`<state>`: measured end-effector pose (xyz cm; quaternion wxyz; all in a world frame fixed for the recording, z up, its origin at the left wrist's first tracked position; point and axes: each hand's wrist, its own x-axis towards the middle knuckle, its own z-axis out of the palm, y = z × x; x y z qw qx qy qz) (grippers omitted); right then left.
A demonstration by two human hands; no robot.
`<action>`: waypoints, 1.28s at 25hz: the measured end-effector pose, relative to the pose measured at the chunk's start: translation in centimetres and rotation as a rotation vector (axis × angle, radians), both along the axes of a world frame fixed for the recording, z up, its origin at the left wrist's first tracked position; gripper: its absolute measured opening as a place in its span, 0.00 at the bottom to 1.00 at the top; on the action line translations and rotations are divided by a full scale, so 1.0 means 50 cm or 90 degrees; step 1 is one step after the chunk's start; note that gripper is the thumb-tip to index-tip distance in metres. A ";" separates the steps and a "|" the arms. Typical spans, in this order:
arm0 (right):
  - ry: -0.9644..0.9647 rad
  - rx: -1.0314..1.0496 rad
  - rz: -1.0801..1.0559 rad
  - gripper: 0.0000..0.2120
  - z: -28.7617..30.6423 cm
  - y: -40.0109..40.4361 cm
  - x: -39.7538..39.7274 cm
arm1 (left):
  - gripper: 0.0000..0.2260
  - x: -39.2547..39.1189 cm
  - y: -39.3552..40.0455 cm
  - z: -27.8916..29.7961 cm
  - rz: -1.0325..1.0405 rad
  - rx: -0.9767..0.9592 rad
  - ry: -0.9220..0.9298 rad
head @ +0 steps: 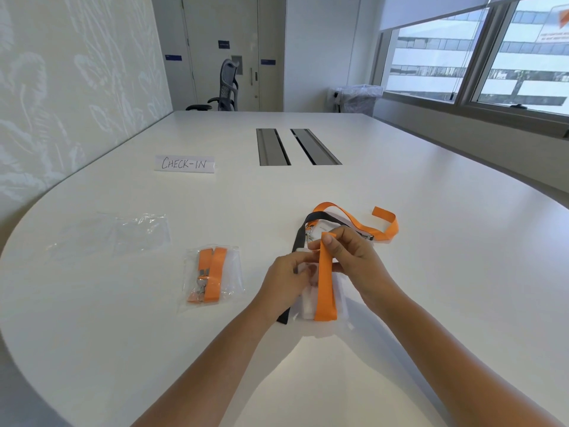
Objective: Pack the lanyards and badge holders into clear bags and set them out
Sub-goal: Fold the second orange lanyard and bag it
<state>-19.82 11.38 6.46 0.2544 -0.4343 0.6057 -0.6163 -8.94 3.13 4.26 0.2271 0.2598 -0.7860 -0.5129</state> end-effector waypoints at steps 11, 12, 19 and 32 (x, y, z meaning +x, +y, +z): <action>0.083 -0.214 -0.169 0.08 0.023 0.022 0.035 | 0.13 -0.001 -0.005 0.009 0.010 0.170 0.042; 0.081 -0.196 -0.187 0.09 0.022 0.021 0.031 | 0.14 0.001 -0.005 0.011 0.006 0.191 0.070; 0.093 -0.042 -0.243 0.07 0.013 0.020 -0.027 | 0.12 0.015 -0.008 0.020 0.018 0.262 0.158; 0.216 0.062 -0.207 0.01 0.001 0.013 -0.030 | 0.11 0.016 -0.006 0.020 0.055 0.108 0.077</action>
